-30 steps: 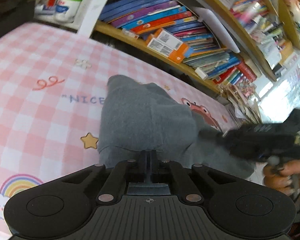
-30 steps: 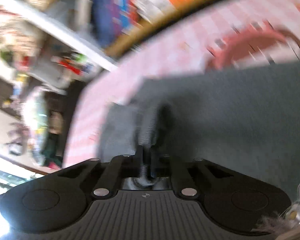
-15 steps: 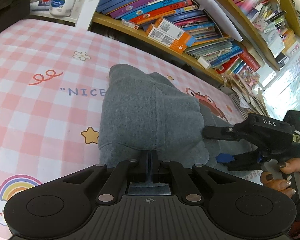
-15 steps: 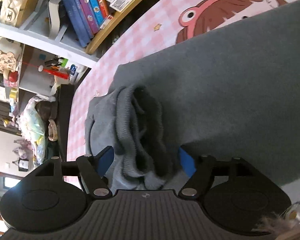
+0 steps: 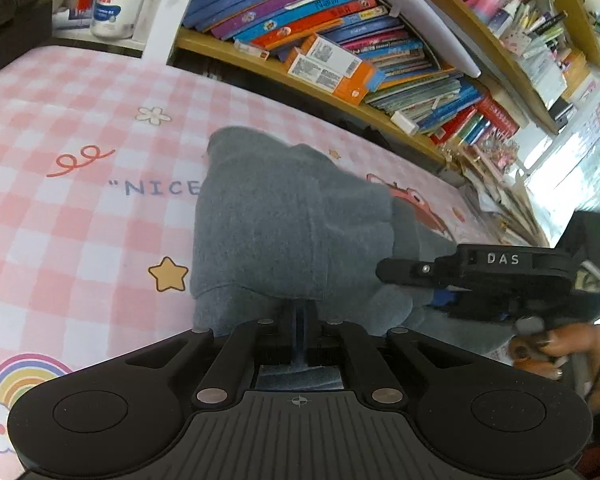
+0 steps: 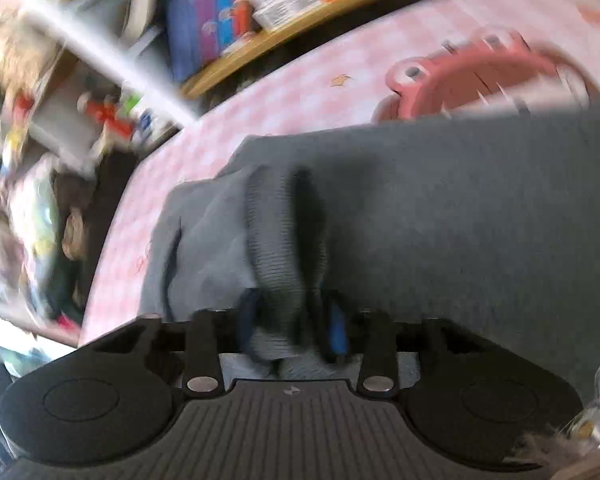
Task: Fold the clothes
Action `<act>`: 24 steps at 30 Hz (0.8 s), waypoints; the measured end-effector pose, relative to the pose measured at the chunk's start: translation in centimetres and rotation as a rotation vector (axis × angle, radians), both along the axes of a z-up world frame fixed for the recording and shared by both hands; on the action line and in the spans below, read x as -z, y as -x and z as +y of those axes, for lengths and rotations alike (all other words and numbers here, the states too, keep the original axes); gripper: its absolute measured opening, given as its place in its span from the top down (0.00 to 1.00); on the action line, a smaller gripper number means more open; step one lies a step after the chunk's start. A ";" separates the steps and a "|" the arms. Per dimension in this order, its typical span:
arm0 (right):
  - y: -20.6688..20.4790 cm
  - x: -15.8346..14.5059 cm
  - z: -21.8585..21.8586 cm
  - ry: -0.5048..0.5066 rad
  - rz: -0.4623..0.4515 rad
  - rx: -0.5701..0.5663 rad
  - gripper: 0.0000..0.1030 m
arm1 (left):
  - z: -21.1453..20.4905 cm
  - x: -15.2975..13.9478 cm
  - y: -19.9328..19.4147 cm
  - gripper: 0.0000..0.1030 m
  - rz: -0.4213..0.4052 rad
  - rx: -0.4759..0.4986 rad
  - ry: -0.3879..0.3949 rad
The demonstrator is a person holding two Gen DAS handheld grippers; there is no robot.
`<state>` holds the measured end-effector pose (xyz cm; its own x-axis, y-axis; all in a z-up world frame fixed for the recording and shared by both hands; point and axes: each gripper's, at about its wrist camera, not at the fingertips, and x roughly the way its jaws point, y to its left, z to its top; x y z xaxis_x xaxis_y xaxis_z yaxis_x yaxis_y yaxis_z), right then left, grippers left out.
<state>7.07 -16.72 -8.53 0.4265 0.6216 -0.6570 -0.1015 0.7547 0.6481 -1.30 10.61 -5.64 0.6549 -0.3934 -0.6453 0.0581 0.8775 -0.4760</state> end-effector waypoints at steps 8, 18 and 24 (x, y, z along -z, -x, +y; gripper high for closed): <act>1.9 -2.2 -1.7 0.009 -0.054 0.042 0.60 | -0.4 -2.7 1.3 0.91 -0.113 0.007 -0.045; 5.0 -4.3 -7.0 0.120 -0.100 0.190 0.44 | -1.6 -3.8 1.8 0.76 -0.149 0.031 -0.103; 6.8 -3.5 -13.1 0.164 -0.024 0.451 0.43 | -2.3 -3.9 1.8 0.59 -0.158 0.054 -0.124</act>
